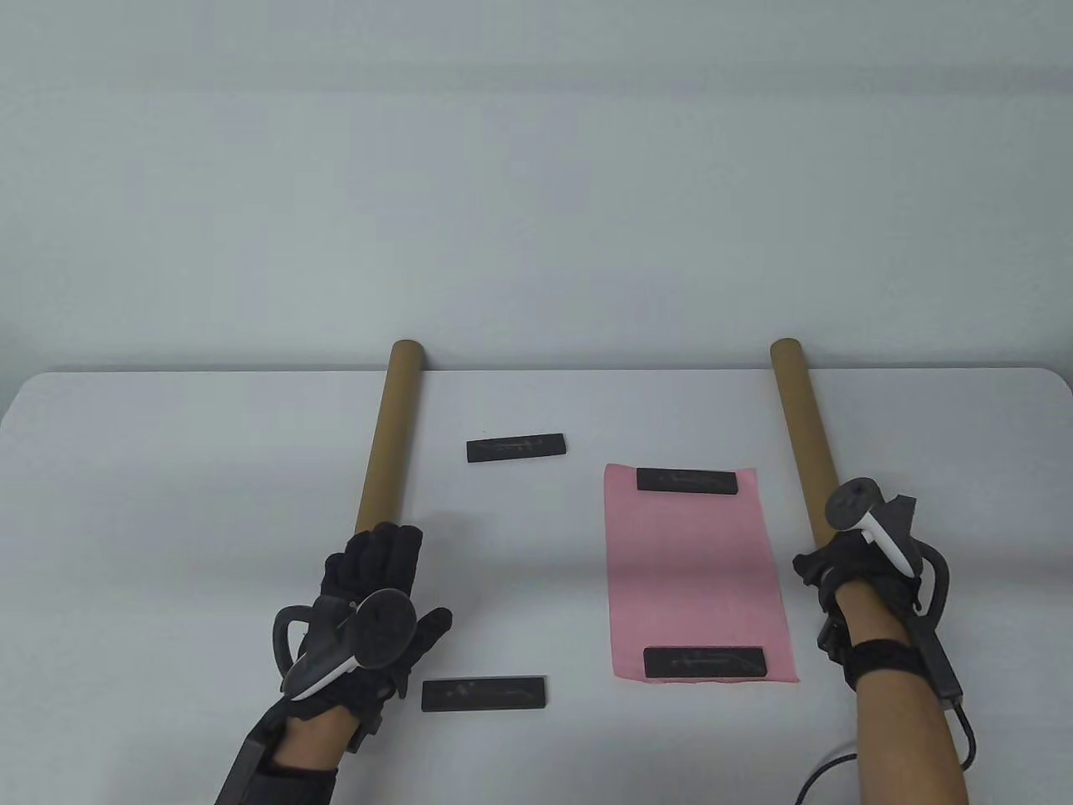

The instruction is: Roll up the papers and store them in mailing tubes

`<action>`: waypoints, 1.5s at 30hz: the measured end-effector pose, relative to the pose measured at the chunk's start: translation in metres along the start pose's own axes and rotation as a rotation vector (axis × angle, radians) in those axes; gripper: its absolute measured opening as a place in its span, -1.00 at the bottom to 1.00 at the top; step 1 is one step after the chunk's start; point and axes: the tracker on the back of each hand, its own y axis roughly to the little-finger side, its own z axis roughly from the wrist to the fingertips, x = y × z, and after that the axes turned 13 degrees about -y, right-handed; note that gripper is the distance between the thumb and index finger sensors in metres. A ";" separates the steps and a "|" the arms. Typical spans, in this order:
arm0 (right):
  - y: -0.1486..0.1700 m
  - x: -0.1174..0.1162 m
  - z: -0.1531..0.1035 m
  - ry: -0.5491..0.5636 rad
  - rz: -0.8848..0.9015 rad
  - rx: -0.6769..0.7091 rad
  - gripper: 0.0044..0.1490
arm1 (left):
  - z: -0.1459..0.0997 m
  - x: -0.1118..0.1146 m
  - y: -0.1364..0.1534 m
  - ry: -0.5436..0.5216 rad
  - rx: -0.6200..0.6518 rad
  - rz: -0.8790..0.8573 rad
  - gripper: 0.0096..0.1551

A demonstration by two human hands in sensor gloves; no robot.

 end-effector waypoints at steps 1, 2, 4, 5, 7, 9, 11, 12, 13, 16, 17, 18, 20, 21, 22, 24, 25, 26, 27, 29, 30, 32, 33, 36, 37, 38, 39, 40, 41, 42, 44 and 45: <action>-0.002 -0.002 0.002 -0.036 -0.028 -0.036 0.41 | 0.000 0.000 0.000 0.001 -0.002 0.001 0.22; -0.004 -0.004 0.006 -0.067 -0.050 -0.050 0.35 | 0.000 0.000 0.000 0.004 0.000 -0.002 0.22; -0.007 -0.004 0.005 -0.029 -0.036 -0.082 0.26 | 0.001 0.001 0.000 0.007 0.005 0.027 0.21; -0.008 -0.005 0.004 0.000 -0.026 -0.111 0.22 | 0.001 0.002 0.000 0.008 0.010 0.039 0.21; -0.009 -0.005 0.004 -0.005 -0.031 -0.117 0.19 | 0.001 0.002 0.001 0.014 0.002 0.027 0.20; -0.006 -0.003 0.000 0.011 -0.026 -0.135 0.16 | 0.001 0.002 0.001 0.017 0.000 0.022 0.20; -0.001 0.002 -0.003 0.038 -0.058 -0.124 0.13 | 0.000 0.001 0.002 0.012 -0.004 0.022 0.20; 0.002 0.006 -0.007 0.063 -0.068 -0.119 0.12 | 0.000 0.001 0.003 0.009 -0.006 0.014 0.20; 0.004 0.009 -0.010 0.077 -0.076 -0.110 0.12 | 0.000 0.001 0.003 0.009 -0.007 0.010 0.20; 0.011 0.026 -0.031 0.145 -0.076 -0.048 0.11 | 0.000 0.002 0.003 0.016 -0.002 0.009 0.20; 0.012 0.032 -0.042 0.193 -0.092 -0.015 0.10 | 0.000 0.002 0.003 0.019 -0.003 0.012 0.20; 0.013 0.035 -0.049 0.225 -0.111 0.003 0.07 | 0.000 0.002 0.003 0.020 -0.005 0.015 0.20; 0.013 0.042 -0.078 0.329 -0.196 0.097 0.00 | 0.000 0.002 0.003 0.017 -0.007 0.010 0.19; 0.013 0.042 -0.084 0.347 -0.207 0.117 -0.02 | 0.000 0.002 0.003 0.018 -0.006 0.005 0.19; 0.013 0.041 -0.099 0.405 -0.227 0.154 -0.03 | 0.000 0.003 0.003 0.019 -0.004 0.005 0.19; 0.016 0.033 -0.118 0.504 -0.196 0.229 -0.05 | 0.000 0.003 0.003 0.020 -0.002 0.008 0.19; 0.019 0.027 -0.125 0.572 -0.159 0.272 -0.07 | 0.000 0.004 0.003 0.023 0.001 0.001 0.18; 0.021 0.023 -0.128 0.597 -0.152 0.297 -0.07 | 0.000 0.004 0.003 0.025 0.004 -0.007 0.18; 0.024 0.015 -0.130 0.638 -0.163 0.314 -0.08 | 0.000 0.005 0.003 0.028 0.003 -0.018 0.17; 0.030 -0.001 -0.129 0.719 -0.129 0.357 -0.09 | -0.001 0.006 0.003 0.035 0.002 -0.026 0.16; 0.031 -0.003 -0.126 0.693 -0.125 0.438 -0.10 | -0.001 0.005 0.004 0.035 -0.006 -0.033 0.10; 0.034 -0.004 -0.129 0.728 -0.139 0.505 -0.09 | 0.000 0.002 0.005 0.015 -0.017 -0.065 0.01; 0.035 -0.004 -0.132 0.780 -0.189 0.529 -0.10 | 0.000 -0.001 0.006 -0.006 -0.026 -0.090 -0.02; 0.035 -0.007 -0.133 0.778 -0.168 0.610 -0.09 | -0.001 -0.009 0.007 -0.061 -0.030 -0.158 -0.11; 0.035 -0.008 -0.133 0.763 -0.161 0.634 -0.10 | -0.002 -0.013 0.007 -0.086 -0.029 -0.191 -0.13; 0.035 -0.008 -0.134 0.748 -0.161 0.653 -0.09 | -0.002 -0.017 0.007 -0.109 -0.019 -0.235 -0.16; 0.035 -0.008 -0.135 0.752 -0.160 0.664 -0.10 | -0.003 -0.019 0.006 -0.119 -0.011 -0.261 -0.19; 0.034 -0.008 -0.137 0.765 -0.162 0.673 -0.09 | -0.003 -0.022 0.005 -0.133 0.001 -0.300 -0.21; 0.034 -0.008 -0.138 0.765 -0.169 0.681 -0.09 | -0.004 -0.024 0.003 -0.147 0.009 -0.324 -0.22; 0.034 -0.008 -0.139 0.774 -0.165 0.689 -0.09 | -0.005 -0.027 0.001 -0.163 0.017 -0.340 -0.23; 0.033 -0.008 -0.142 0.787 -0.162 0.705 -0.09 | -0.007 -0.031 -0.002 -0.181 0.033 -0.359 -0.26; 0.032 -0.008 -0.144 0.797 -0.159 0.714 -0.09 | -0.007 -0.033 -0.003 -0.189 0.045 -0.377 -0.28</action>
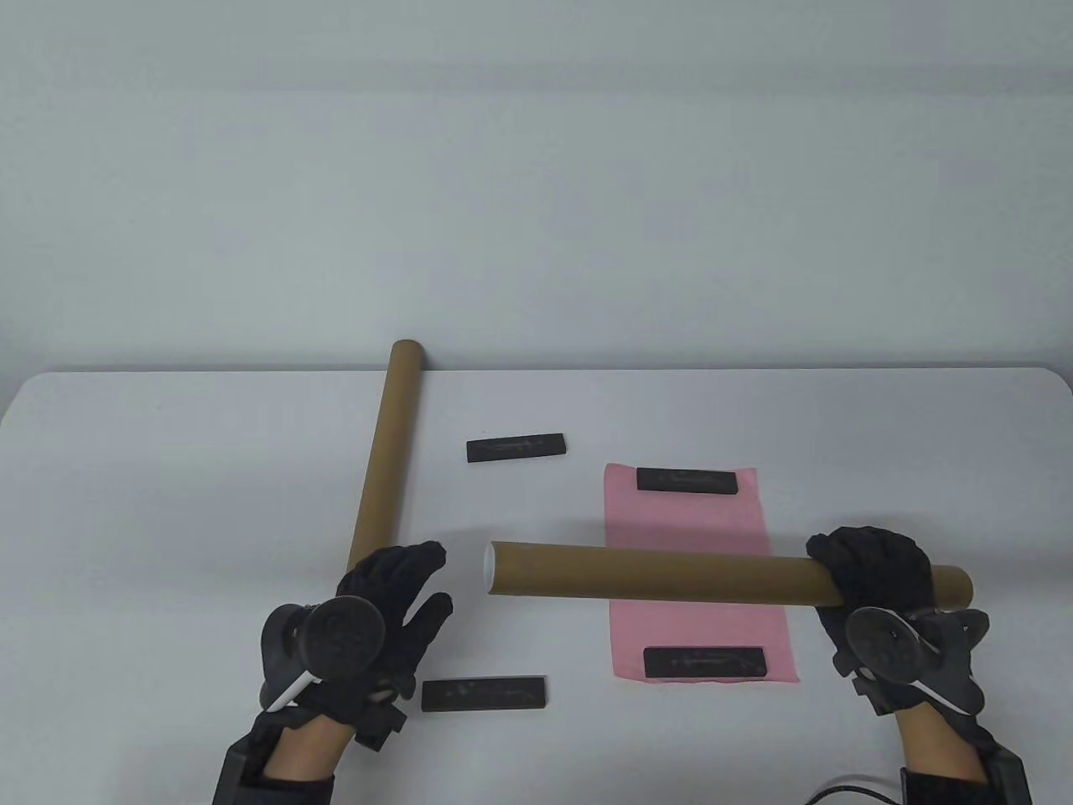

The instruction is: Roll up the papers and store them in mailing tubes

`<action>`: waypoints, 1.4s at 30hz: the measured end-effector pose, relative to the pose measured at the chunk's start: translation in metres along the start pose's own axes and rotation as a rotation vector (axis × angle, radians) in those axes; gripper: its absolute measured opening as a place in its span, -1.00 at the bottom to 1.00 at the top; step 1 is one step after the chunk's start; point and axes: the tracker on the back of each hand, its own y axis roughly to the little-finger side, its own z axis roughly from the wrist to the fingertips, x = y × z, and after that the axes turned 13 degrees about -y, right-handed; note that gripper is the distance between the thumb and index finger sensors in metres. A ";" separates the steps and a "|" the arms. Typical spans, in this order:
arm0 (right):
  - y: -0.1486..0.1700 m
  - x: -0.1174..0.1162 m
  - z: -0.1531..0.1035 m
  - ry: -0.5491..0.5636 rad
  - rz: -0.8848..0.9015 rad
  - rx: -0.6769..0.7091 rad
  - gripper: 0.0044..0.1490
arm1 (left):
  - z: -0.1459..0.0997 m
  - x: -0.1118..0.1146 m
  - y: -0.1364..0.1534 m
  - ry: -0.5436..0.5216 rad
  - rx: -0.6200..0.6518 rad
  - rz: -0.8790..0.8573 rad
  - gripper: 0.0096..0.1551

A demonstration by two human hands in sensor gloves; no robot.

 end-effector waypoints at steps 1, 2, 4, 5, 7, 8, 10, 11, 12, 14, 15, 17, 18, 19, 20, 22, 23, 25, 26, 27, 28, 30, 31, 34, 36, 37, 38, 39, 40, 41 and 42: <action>-0.001 0.001 0.000 0.003 0.000 0.005 -0.09 | 0.000 -0.001 -0.001 -0.001 0.007 -0.017 -0.31; -0.003 0.002 0.000 0.009 -0.002 0.013 -0.09 | 0.000 -0.002 -0.001 -0.004 0.015 -0.046 -0.36; -0.006 0.003 -0.001 0.023 -0.015 0.023 -0.09 | 0.000 -0.005 -0.002 -0.010 0.023 -0.094 -0.41; -0.007 0.003 -0.001 0.025 -0.025 0.027 -0.09 | 0.000 -0.006 -0.002 -0.015 0.024 -0.111 -0.42; -0.010 0.003 -0.001 0.031 -0.055 0.042 -0.09 | 0.000 -0.008 -0.003 -0.021 0.028 -0.134 -0.43; -0.011 0.003 -0.001 0.029 -0.066 0.046 -0.09 | 0.000 -0.008 -0.003 -0.018 0.029 -0.138 -0.43; -0.014 0.003 -0.002 0.032 -0.089 0.054 -0.09 | 0.000 -0.005 -0.003 -0.009 0.037 -0.146 -0.42; -0.016 0.004 -0.001 0.032 -0.099 0.059 -0.09 | -0.001 -0.003 -0.004 0.004 0.037 -0.146 -0.42; -0.017 0.004 -0.001 0.032 -0.098 0.063 -0.09 | -0.001 -0.002 -0.004 0.013 0.043 -0.149 -0.43; -0.019 0.005 -0.001 0.034 -0.092 0.069 -0.08 | -0.001 0.002 -0.006 0.032 0.061 -0.157 -0.50; -0.020 0.005 -0.001 0.032 -0.089 0.069 -0.08 | -0.001 0.002 -0.006 0.033 0.063 -0.161 -0.51; -0.020 0.005 -0.001 0.032 -0.103 0.069 -0.08 | -0.001 0.003 -0.006 0.038 0.070 -0.167 -0.51; -0.020 0.004 -0.001 0.027 -0.089 0.071 -0.08 | -0.001 0.003 -0.006 0.039 0.067 -0.181 -0.51; -0.021 0.004 -0.001 0.027 -0.089 0.071 -0.08 | -0.001 0.003 -0.006 0.043 0.066 -0.191 -0.50; -0.021 0.004 -0.001 0.026 -0.094 0.072 -0.08 | 0.000 0.004 -0.005 0.055 0.074 -0.220 -0.49; -0.022 0.005 -0.001 0.026 -0.093 0.072 -0.08 | 0.000 0.004 -0.004 0.071 0.062 -0.256 -0.49; -0.021 0.004 -0.001 0.027 -0.091 0.072 -0.08 | 0.000 0.005 -0.003 0.084 0.057 -0.283 -0.49; -0.021 0.005 -0.001 0.030 -0.093 0.071 -0.09 | 0.002 0.006 -0.002 0.128 0.051 -0.344 -0.50; -0.020 0.005 -0.001 0.029 -0.090 0.071 -0.09 | 0.002 0.007 -0.001 0.141 0.035 -0.372 -0.49; -0.020 0.005 -0.001 0.029 -0.090 0.071 -0.09 | 0.002 0.008 -0.001 0.154 0.034 -0.389 -0.50; -0.020 0.006 -0.001 0.032 -0.096 0.070 -0.09 | 0.002 0.008 -0.002 0.172 0.029 -0.396 -0.50; -0.021 0.007 -0.002 0.036 -0.103 0.073 -0.09 | 0.001 0.006 -0.004 0.133 0.023 -0.347 -0.52; -0.021 0.008 -0.002 0.041 -0.115 0.075 -0.09 | 0.001 0.005 -0.005 0.104 0.031 -0.299 -0.52; -0.024 0.010 -0.002 0.045 -0.132 0.085 -0.09 | -0.001 0.003 -0.007 0.050 0.042 -0.208 -0.53; -0.026 0.011 -0.003 0.058 -0.145 0.085 -0.09 | -0.003 0.002 -0.008 0.031 0.063 -0.162 -0.55; -0.028 0.011 -0.003 0.056 -0.160 0.089 -0.09 | -0.003 0.002 -0.009 0.025 0.072 -0.145 -0.53; -0.028 0.011 -0.003 0.056 -0.166 0.090 -0.09 | -0.003 0.003 -0.009 0.027 0.076 -0.127 -0.53; -0.029 0.010 -0.003 0.053 -0.162 0.093 -0.09 | -0.002 0.004 -0.008 0.041 0.072 -0.116 -0.53; -0.029 0.009 -0.003 0.049 -0.162 0.094 -0.09 | -0.003 0.005 -0.008 0.047 0.069 -0.105 -0.53; -0.030 0.009 -0.003 0.049 -0.163 0.094 -0.09 | -0.003 0.006 -0.008 0.040 0.067 -0.080 -0.53; -0.030 0.009 -0.003 0.052 -0.165 0.092 -0.09 | -0.003 0.006 -0.009 0.040 0.068 -0.062 -0.53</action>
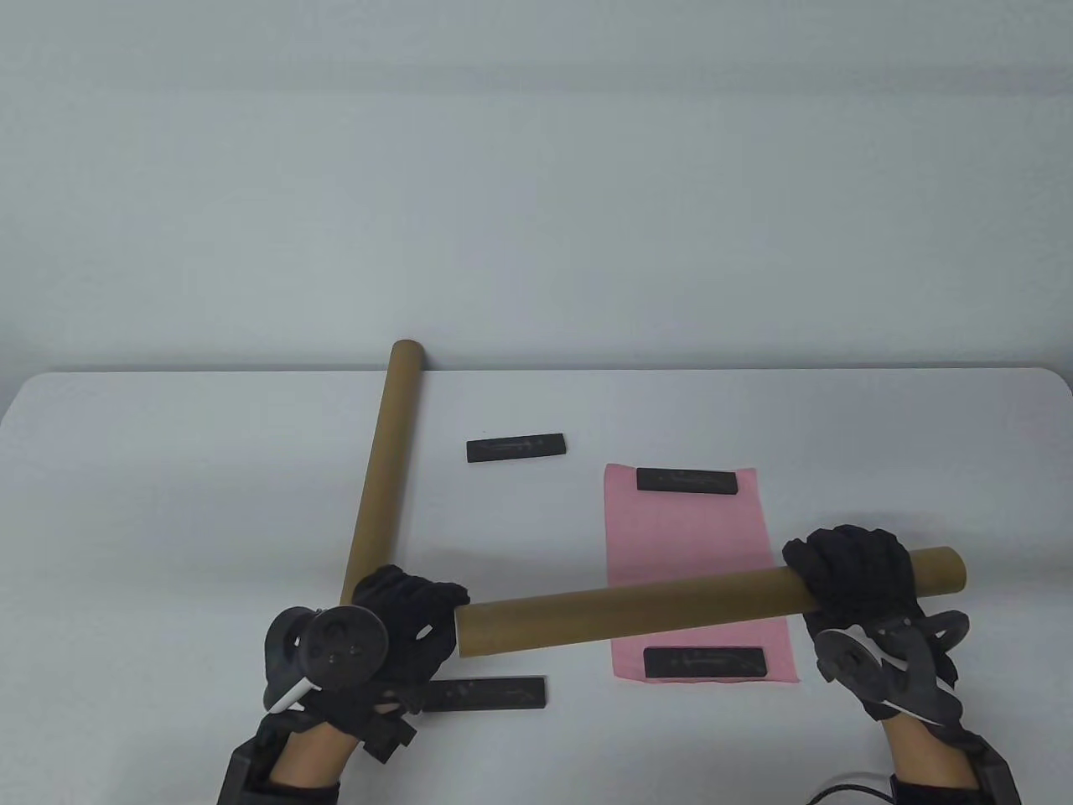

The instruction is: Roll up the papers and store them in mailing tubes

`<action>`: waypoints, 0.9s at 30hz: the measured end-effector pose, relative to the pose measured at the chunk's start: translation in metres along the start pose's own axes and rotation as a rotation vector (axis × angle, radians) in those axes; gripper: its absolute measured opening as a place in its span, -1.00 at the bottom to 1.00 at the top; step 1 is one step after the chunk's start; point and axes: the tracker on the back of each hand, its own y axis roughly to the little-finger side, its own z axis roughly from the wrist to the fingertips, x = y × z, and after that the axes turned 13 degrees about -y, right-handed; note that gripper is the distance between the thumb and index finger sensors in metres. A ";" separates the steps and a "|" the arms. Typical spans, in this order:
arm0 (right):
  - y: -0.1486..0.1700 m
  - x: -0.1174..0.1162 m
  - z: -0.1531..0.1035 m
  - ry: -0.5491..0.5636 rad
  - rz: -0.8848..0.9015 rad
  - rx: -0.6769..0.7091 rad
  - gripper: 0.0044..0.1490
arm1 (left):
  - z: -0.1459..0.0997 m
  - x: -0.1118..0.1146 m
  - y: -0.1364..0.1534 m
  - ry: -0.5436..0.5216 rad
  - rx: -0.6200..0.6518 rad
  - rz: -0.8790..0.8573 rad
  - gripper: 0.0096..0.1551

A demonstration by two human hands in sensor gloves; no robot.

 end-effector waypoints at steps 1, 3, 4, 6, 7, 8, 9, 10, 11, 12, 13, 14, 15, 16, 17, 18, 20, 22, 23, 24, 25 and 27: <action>0.000 0.000 0.000 0.000 0.000 0.000 -0.09 | 0.000 0.001 -0.001 0.000 0.004 0.018 -0.53; 0.000 0.001 0.000 -0.002 0.000 0.001 -0.09 | 0.000 0.002 -0.001 -0.007 0.018 0.016 -0.53; 0.000 0.000 0.000 -0.003 0.005 0.002 -0.09 | 0.000 0.001 -0.002 -0.018 0.023 0.020 -0.54; 0.000 0.001 0.000 0.000 0.009 -0.003 -0.09 | -0.002 -0.003 -0.004 -0.079 0.054 0.051 -0.56; 0.001 0.001 0.000 0.004 0.014 -0.006 -0.09 | -0.002 -0.006 -0.006 -0.117 0.078 0.075 -0.56; 0.001 0.001 0.000 0.004 0.019 -0.012 -0.09 | -0.002 -0.007 -0.008 -0.128 0.081 0.082 -0.57; 0.001 0.001 0.000 0.004 0.018 -0.016 -0.10 | -0.002 -0.008 -0.010 -0.129 0.077 0.089 -0.57; 0.001 0.000 0.000 0.000 0.017 -0.019 -0.09 | -0.003 -0.008 -0.011 -0.133 0.079 0.097 -0.57; 0.001 -0.001 0.001 -0.005 0.025 -0.019 -0.09 | -0.003 -0.009 -0.011 -0.134 0.075 0.104 -0.57; 0.001 -0.001 0.001 -0.006 0.025 -0.018 -0.09 | -0.003 -0.009 -0.011 -0.131 0.066 0.111 -0.57; 0.000 -0.001 0.001 -0.004 0.018 -0.018 -0.09 | -0.003 -0.009 -0.011 -0.137 0.063 0.116 -0.57; 0.000 -0.001 0.001 -0.003 0.017 -0.019 -0.09 | -0.003 -0.009 -0.011 -0.136 0.061 0.117 -0.57; 0.000 -0.001 0.001 -0.002 0.018 -0.021 -0.09 | -0.003 -0.009 -0.011 -0.135 0.052 0.119 -0.57; 0.000 -0.001 0.001 0.000 0.013 -0.023 -0.09 | -0.003 -0.009 -0.010 -0.133 0.051 0.125 -0.58; 0.000 0.000 0.001 0.002 0.007 -0.025 -0.09 | -0.003 -0.010 -0.011 -0.138 0.052 0.138 -0.58; 0.002 0.001 0.001 0.004 0.000 -0.028 -0.09 | -0.002 -0.011 -0.010 -0.125 0.048 0.145 -0.59; 0.005 0.002 0.000 0.008 -0.020 -0.044 -0.09 | -0.002 -0.014 -0.009 -0.126 0.029 0.185 -0.60; 0.011 0.004 -0.001 0.013 -0.026 -0.061 -0.09 | 0.000 -0.020 -0.005 -0.137 0.012 0.238 -0.60; 0.013 0.006 -0.003 0.023 -0.035 -0.065 -0.09 | 0.000 -0.025 -0.001 -0.147 -0.008 0.274 -0.60; 0.014 0.008 -0.004 0.033 -0.041 -0.067 -0.09 | 0.001 -0.029 0.004 -0.163 -0.029 0.316 -0.59; 0.015 0.009 -0.004 0.042 -0.045 -0.067 -0.09 | 0.003 -0.032 0.009 -0.152 -0.062 0.355 -0.59; 0.015 0.012 -0.005 0.055 -0.040 -0.067 -0.09 | 0.006 -0.039 0.024 -0.134 -0.169 0.450 -0.58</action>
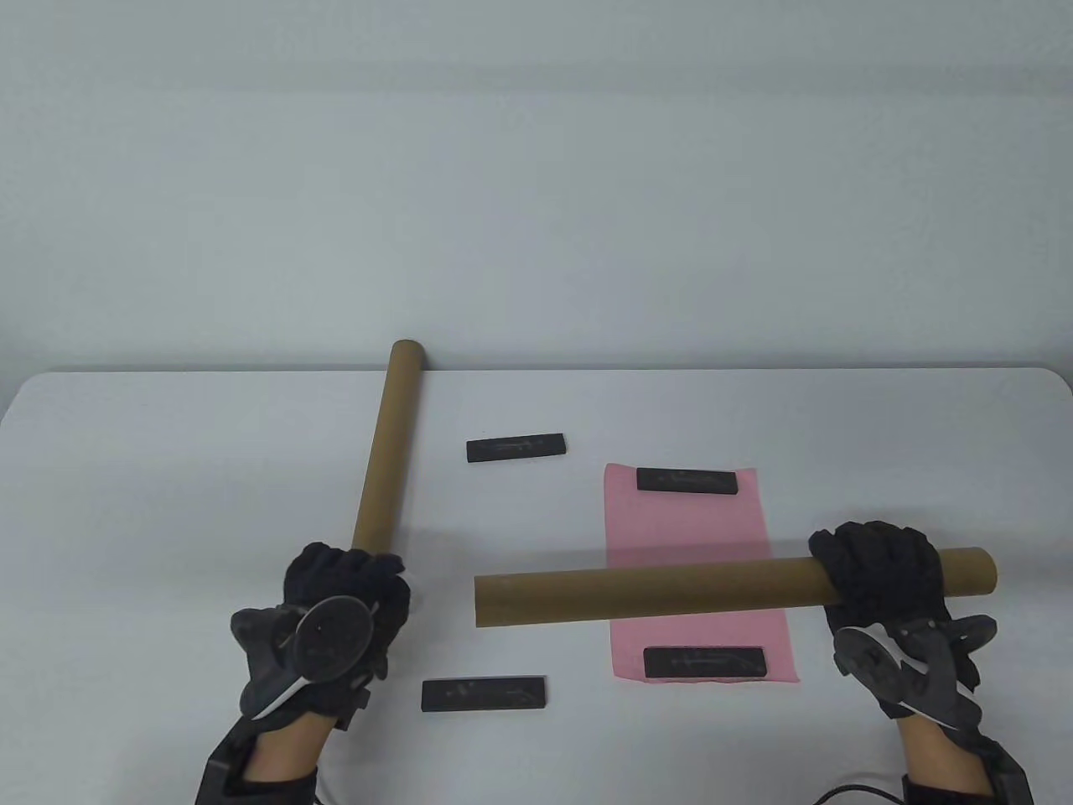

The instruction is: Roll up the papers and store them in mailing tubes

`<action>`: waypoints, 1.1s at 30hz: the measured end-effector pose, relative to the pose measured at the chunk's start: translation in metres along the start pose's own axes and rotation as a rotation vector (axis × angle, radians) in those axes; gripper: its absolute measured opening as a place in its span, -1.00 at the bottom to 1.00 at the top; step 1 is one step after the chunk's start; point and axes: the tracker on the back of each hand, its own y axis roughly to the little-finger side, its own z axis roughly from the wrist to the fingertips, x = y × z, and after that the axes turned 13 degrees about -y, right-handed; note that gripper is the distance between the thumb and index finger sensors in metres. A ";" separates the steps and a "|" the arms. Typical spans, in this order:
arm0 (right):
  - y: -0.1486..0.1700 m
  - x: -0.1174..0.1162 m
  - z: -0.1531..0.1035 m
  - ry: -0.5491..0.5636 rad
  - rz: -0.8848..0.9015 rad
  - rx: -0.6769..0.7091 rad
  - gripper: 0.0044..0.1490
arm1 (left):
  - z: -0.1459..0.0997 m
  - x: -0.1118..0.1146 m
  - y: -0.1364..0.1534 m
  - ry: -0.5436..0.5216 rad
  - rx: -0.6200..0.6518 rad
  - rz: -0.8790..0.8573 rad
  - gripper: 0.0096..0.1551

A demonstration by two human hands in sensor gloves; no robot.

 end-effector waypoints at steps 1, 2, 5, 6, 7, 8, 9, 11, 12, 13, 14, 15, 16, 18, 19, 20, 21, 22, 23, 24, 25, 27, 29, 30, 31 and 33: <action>0.000 0.001 0.000 0.000 0.006 0.000 -0.09 | 0.006 0.003 0.009 0.033 -0.045 0.042 -0.58; -0.001 0.001 0.001 -0.001 0.010 0.000 -0.08 | 0.009 0.006 0.017 0.090 -0.136 0.094 -0.58; -0.002 0.003 0.002 0.006 -0.001 -0.001 -0.08 | 0.024 0.021 0.041 0.254 -0.272 0.224 -0.58; -0.002 0.003 0.002 0.006 -0.002 -0.001 -0.08 | 0.027 0.026 0.047 0.289 -0.297 0.253 -0.58; -0.002 0.003 0.002 0.005 -0.005 0.000 -0.08 | 0.032 0.035 0.057 0.365 -0.335 0.301 -0.57; -0.002 0.003 0.002 0.004 -0.006 0.000 -0.08 | 0.033 0.041 0.063 0.396 -0.353 0.332 -0.57; -0.002 0.004 0.002 0.004 -0.007 0.000 -0.08 | 0.036 0.050 0.072 0.421 -0.370 0.370 -0.57; -0.002 0.004 0.001 0.005 -0.007 -0.001 -0.08 | 0.037 0.066 0.085 0.508 -0.426 0.407 -0.57; -0.002 0.005 0.001 0.005 -0.004 -0.001 -0.08 | 0.037 0.071 0.089 0.538 -0.445 0.419 -0.57; -0.002 0.005 0.001 0.006 0.001 -0.001 -0.08 | 0.037 0.080 0.096 0.585 -0.474 0.448 -0.56; -0.002 0.005 0.001 0.005 0.003 0.000 -0.08 | 0.037 0.088 0.101 0.631 -0.497 0.477 -0.56; -0.002 0.005 0.001 0.004 0.004 0.001 -0.08 | 0.037 0.094 0.105 0.669 -0.517 0.498 -0.56; -0.002 0.005 0.001 0.007 0.002 0.002 -0.08 | 0.037 0.099 0.109 0.701 -0.532 0.524 -0.56; -0.003 0.005 0.001 0.007 0.000 0.003 -0.08 | 0.038 0.109 0.115 0.754 -0.552 0.544 -0.56; -0.003 0.005 0.001 0.007 0.000 0.003 -0.08 | 0.039 0.112 0.117 0.770 -0.565 0.552 -0.56; -0.003 0.005 0.001 0.008 0.000 0.003 -0.08 | 0.040 0.117 0.119 0.783 -0.576 0.552 -0.55; -0.004 0.005 0.001 0.008 0.001 0.003 -0.08 | 0.041 0.120 0.121 0.788 -0.586 0.569 -0.55; -0.005 0.005 0.001 0.010 0.005 0.003 -0.08 | 0.041 0.124 0.123 0.802 -0.586 0.593 -0.55; -0.005 0.005 0.001 0.011 0.007 0.003 -0.08 | 0.042 0.127 0.124 0.815 -0.583 0.598 -0.55; -0.007 0.006 0.001 0.010 0.015 0.005 -0.08 | 0.041 0.131 0.125 0.835 -0.597 0.598 -0.55; -0.007 0.006 0.002 0.010 0.019 0.006 -0.08 | 0.041 0.133 0.125 0.836 -0.601 0.595 -0.54; -0.009 0.005 0.002 0.008 0.022 0.009 -0.08 | 0.042 0.136 0.124 0.831 -0.600 0.598 -0.54; -0.009 0.005 0.002 0.008 0.019 0.011 -0.08 | 0.043 0.136 0.123 0.814 -0.593 0.602 -0.54; -0.008 0.006 0.002 0.007 0.018 0.010 -0.08 | 0.043 0.136 0.123 0.822 -0.597 0.609 -0.54; -0.008 0.006 0.002 0.005 0.018 0.010 -0.08 | 0.044 0.136 0.123 0.828 -0.599 0.614 -0.54; -0.008 0.006 0.002 0.003 0.019 0.007 -0.08 | 0.043 0.134 0.124 0.810 -0.606 0.607 -0.52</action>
